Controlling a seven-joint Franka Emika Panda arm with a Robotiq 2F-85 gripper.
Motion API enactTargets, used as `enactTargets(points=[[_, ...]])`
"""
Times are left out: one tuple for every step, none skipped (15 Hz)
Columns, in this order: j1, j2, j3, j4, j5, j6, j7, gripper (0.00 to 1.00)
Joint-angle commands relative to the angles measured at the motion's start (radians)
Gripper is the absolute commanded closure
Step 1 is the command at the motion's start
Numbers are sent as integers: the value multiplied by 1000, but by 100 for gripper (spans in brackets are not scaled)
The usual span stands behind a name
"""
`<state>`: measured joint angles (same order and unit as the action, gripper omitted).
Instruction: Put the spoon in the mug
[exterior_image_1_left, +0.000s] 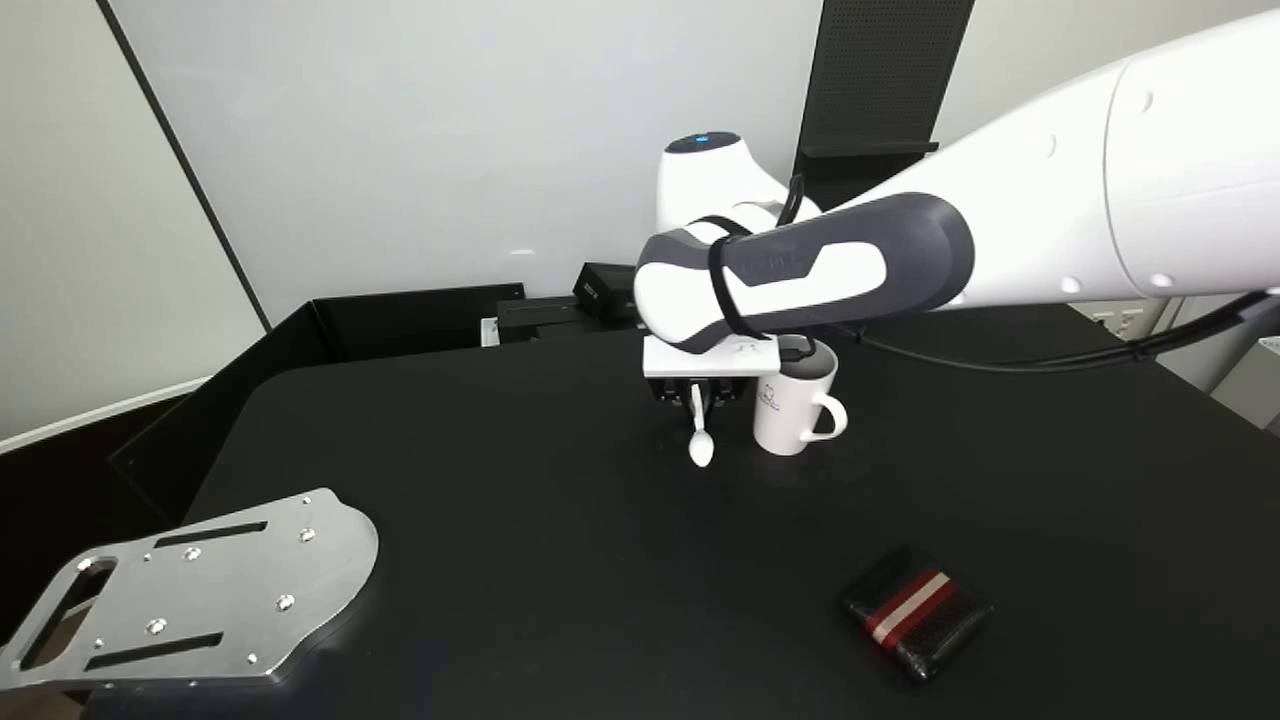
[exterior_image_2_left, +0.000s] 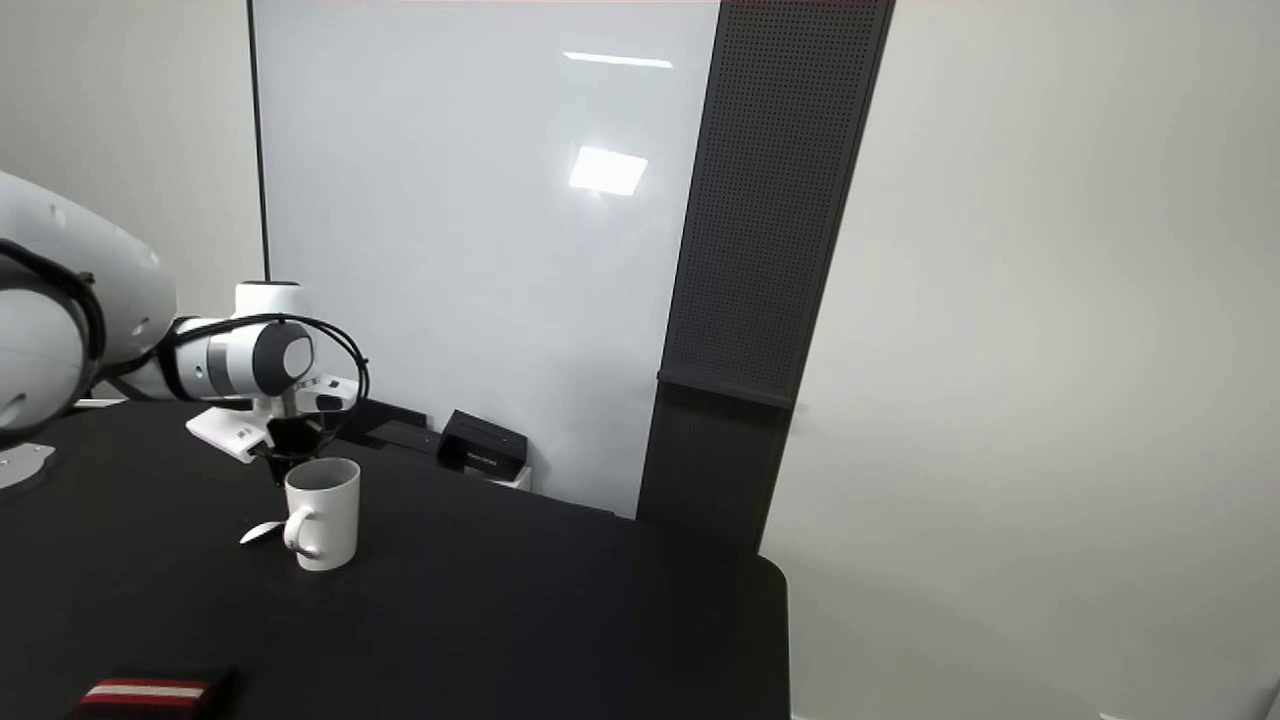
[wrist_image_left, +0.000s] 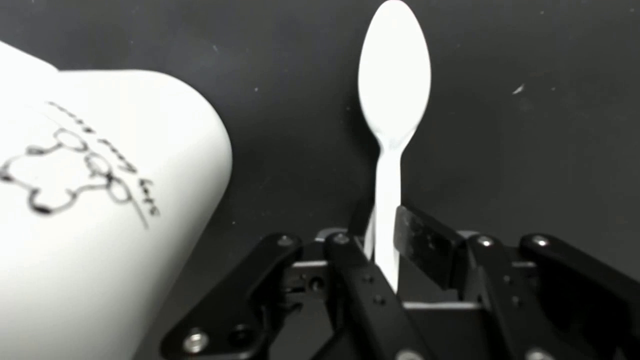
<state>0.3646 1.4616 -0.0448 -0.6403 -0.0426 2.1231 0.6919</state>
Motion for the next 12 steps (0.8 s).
enactTargets(points=[[1,21,-3,27,2,-13,21,100],[1,20,-3,24,2,-12,21,96],[1,20,-3,25,1,-13,21,97],[1,21,-3,27,2,-19,20,100],[0,20,-2,27,4,-24,20,99],[1,20,-3,27,2,-23,21,98],[3,19,-5,82,4,-74,29,98],[5,5,-7,72,1,-74,28,98],[5,8,-10,99,-2,-91,26,98],[3,16,-12,132,-3,-106,25,98],[4,-4,-15,114,-4,-100,24,98],[7,-11,-17,124,-6,-105,27,98]])
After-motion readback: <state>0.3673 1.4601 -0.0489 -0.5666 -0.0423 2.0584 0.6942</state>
